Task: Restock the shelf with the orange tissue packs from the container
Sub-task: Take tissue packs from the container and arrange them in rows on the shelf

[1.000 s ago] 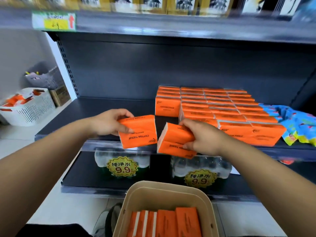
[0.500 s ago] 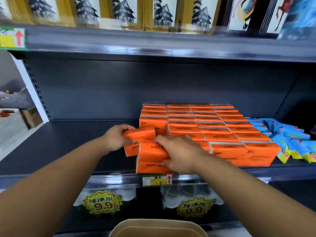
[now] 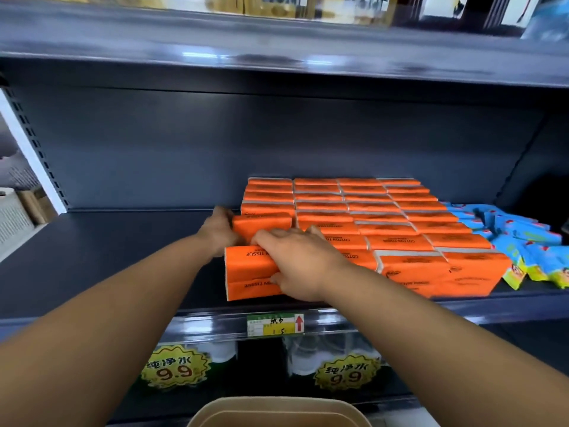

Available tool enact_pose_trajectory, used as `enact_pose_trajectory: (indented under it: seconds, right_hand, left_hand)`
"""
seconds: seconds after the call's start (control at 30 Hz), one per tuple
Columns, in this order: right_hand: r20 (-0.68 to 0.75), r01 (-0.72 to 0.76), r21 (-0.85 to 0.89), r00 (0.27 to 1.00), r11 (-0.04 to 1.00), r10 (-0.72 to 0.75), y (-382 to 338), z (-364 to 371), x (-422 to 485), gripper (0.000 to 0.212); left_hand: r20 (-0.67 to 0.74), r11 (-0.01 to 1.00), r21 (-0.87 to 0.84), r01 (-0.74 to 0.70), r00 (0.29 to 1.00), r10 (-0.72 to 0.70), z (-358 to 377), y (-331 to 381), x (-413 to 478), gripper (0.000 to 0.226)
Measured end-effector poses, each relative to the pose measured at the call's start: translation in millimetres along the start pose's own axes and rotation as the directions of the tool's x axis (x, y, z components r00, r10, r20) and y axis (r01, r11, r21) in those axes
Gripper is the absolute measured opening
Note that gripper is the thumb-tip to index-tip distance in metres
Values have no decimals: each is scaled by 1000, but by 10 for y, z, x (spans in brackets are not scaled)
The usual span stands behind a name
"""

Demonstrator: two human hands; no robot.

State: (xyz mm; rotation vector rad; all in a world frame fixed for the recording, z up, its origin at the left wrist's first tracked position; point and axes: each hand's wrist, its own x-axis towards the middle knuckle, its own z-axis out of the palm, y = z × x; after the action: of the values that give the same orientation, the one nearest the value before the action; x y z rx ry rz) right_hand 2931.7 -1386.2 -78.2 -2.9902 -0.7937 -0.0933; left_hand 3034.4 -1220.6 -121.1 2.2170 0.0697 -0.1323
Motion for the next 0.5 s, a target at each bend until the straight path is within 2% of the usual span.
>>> enact_pose_trajectory:
  seconds: [0.07,0.13,0.2,0.33,0.5]
  right_hand:
    - [0,-3,-2,1000,1000,3,25,29,1,53]
    - [0,-10,-8,1000,1000,10,52,52,14,54]
    - [0,-21,-4,1000,1000,21,69,64,53,56]
    - [21,-48,-18,999,999,49,61,96,212,56]
    - [-11,-105,-100,994,989,104,96,203,458,58]
  left_hand:
    - [56,998,34,45,997,-47,27,28,-27,54]
    - [86,997,79,14,996,-20,46,44,-18,42]
    - [110,999,41,4,994,-9,61,48,-4,26]
    - [160,954,-283,101,986,-57,58,-16,34,8]
    - [251,806,-572,153,968,-5,7,-140,-13,31]
